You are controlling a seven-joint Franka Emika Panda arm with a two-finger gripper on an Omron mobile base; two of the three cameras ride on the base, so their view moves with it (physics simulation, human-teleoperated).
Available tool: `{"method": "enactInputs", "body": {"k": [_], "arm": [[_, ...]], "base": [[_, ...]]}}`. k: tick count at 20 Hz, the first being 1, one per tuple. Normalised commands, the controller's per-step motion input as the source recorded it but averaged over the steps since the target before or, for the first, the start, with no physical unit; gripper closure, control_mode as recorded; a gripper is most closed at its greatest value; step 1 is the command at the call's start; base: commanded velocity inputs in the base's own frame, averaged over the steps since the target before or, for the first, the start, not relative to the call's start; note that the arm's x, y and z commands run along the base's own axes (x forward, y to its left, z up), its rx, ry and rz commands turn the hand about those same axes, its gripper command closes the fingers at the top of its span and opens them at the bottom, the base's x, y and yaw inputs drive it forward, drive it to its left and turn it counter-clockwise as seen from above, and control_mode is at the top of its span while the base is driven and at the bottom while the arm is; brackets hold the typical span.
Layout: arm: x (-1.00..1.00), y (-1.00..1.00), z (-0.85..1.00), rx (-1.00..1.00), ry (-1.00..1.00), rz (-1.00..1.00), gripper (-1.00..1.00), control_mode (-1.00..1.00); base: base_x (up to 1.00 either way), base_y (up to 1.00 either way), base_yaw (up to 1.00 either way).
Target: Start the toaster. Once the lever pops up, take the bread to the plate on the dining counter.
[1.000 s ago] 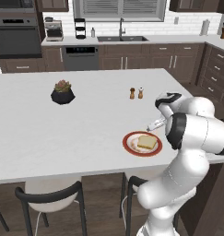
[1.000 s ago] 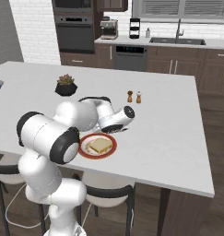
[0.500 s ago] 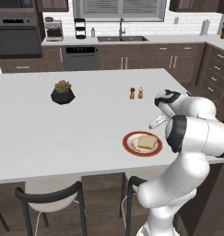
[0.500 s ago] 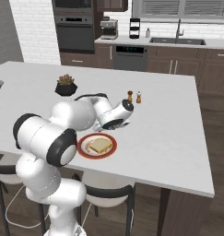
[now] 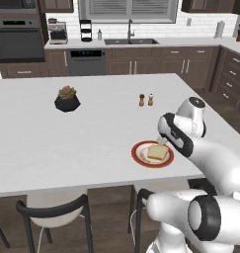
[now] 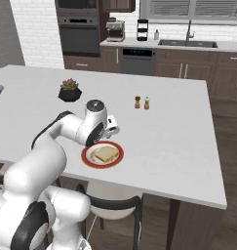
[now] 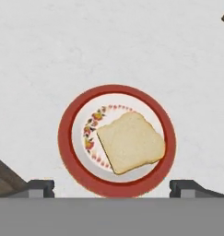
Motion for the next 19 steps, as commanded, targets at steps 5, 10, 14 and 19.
{"method": "enactInputs", "body": {"k": [5,10,14,19], "arm": [[-1.0,0.14,0.63,-0.22,-0.01,-0.15,-1.0,-1.0],[-1.0,-0.02,0.57,-0.12,-0.1,-0.15,-1.0,-1.0],[-1.0,-0.08,0.42,0.0,-0.21,-0.19,-1.0,-1.0],[-1.0,0.0,0.47,0.12,-0.14,-0.13,-1.0,-1.0]], "base": [[0.0,0.0,0.0],[0.0,0.0,0.0],[0.0,0.0,0.0],[0.0,0.0,0.0]]}}
